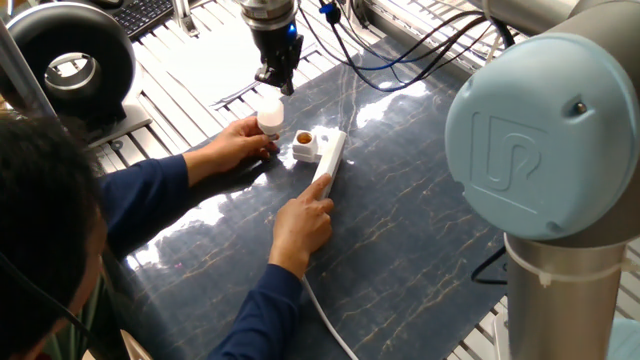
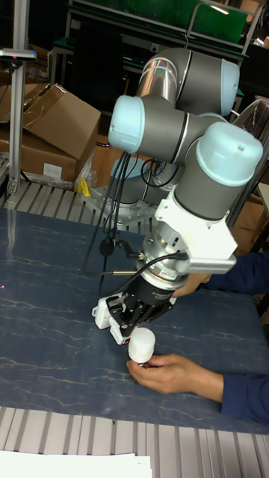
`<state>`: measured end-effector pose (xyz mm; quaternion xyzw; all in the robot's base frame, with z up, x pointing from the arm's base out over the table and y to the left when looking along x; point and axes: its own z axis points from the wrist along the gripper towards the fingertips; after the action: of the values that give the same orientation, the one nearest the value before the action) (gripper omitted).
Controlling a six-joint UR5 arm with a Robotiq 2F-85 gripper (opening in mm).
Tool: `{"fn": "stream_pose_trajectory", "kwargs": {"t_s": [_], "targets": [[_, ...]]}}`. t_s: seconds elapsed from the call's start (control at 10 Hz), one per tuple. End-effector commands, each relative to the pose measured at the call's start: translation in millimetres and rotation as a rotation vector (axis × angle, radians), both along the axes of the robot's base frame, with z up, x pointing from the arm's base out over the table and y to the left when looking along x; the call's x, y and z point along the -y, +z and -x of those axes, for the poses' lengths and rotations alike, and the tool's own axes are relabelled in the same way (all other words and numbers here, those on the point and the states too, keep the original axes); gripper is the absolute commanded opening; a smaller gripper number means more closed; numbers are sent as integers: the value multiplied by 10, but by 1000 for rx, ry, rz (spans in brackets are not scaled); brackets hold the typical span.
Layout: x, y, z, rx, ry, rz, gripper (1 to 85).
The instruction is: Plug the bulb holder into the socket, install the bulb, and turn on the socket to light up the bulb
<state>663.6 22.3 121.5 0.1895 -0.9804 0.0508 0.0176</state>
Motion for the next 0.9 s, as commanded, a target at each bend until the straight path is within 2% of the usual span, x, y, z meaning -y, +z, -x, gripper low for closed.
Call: {"fn": "stream_pose_trajectory", "kwargs": {"t_s": [0.0,0.1,0.2,0.3,0.4,0.5,0.7,0.8], "targets": [[-253,95,-42,22,40,-76,737],[-299,100,-48,27,52,-94,817],[-309,114,-41,27,65,-99,850],[-331,113,-23,21,50,-107,770],[-323,121,22,2,29,-93,733],[-368,134,29,2,26,-105,773],[-510,142,51,-2,6,-156,850],[-564,135,54,-2,-8,-165,850]]}}
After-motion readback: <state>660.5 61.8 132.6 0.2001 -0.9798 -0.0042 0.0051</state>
